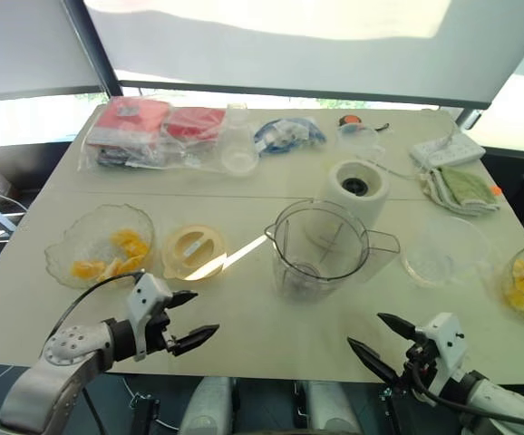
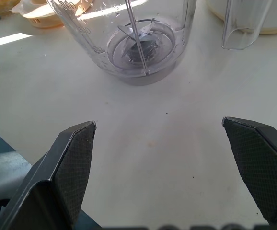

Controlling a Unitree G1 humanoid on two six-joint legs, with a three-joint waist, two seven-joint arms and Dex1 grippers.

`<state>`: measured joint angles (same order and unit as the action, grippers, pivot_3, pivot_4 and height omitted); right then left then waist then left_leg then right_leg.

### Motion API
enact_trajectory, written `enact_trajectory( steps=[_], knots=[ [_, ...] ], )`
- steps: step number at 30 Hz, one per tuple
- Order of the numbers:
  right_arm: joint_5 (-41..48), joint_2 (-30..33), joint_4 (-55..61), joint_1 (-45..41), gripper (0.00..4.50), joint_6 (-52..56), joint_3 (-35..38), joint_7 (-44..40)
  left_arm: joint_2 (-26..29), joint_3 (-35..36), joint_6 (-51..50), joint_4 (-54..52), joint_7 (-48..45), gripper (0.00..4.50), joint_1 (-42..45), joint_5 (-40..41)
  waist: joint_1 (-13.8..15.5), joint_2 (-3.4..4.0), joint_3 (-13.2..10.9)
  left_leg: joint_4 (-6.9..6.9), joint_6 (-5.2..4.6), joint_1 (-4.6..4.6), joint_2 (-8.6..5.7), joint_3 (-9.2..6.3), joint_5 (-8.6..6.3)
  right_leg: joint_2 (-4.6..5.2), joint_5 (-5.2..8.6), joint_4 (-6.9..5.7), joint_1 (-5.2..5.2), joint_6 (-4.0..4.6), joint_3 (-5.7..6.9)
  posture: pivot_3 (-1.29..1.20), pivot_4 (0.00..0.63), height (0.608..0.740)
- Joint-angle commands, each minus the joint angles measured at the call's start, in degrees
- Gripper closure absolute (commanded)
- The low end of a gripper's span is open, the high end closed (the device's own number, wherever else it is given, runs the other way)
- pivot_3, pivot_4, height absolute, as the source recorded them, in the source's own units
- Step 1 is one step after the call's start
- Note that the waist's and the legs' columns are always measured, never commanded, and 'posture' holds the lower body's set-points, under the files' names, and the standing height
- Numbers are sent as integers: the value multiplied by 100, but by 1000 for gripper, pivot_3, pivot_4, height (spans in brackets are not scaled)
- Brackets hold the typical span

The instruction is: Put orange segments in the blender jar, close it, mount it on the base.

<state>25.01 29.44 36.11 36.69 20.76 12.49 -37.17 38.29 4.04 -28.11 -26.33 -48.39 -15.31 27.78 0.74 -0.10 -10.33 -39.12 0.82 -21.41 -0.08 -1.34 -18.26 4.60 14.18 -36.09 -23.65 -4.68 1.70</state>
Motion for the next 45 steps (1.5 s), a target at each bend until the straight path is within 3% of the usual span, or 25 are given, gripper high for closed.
enact_trajectory(
  steps=[1, 16, 21, 30, 38, 45],
  knots=[
    [9, 9, 241, -64, 64, -34, 21, 65, 10, 59, 228, -114, -46, 0, 17, -29, 0, 0, 0, 0, 0, 0, 0, 0, 0, 0, 0, 0, 0, 0, 0, 0, 150, 740],
    [29, 16, 267, -320, 64, 77, -4, 262, -20, -30, 110, 57, -50, 0, 358, 28, 1, 0, 0, -1, 0, 1, -1, 0, 0, -2, 0, 0, 2, 0, 2, 0, 150, 740],
    [241, 175, 290, -345, 64, 164, 350, 177, -7, 7, 68, 213, -44, 0, 568, 46, 0, 1, 0, 0, 0, 1, -1, -1, 0, -4, 0, -2, 2, 0, 4, 0, 150, 740],
    [1360, 970, 1009, -564, 64, 847, 1999, 9, -249, 78, 8, 482, 184, 0, 1029, 109, 5, -3, -1, -2, 0, 4, -2, 2, 0, -6, -2, -2, 8, -1, 3, 0, 150, 740],
    [3271, 2183, 1338, -855, 64, 2002, 3835, -148, -465, -100, 47, 597, 219, 0, 1016, 46, 7, -2, -2, -1, -1, 2, -1, 0, 0, -10, -2, 1, 10, -3, 4, 0, 150, 740],
    [4865, 2846, 1650, -610, 64, 2628, 4619, -294, -704, 301, -179, 916, 685, 0, 1544, 235, 17, -14, -6, -3, -1, 4, -2, -2, 0, -9, -2, 0, 16, -2, 5, 0, 150, 740]
  ],
)
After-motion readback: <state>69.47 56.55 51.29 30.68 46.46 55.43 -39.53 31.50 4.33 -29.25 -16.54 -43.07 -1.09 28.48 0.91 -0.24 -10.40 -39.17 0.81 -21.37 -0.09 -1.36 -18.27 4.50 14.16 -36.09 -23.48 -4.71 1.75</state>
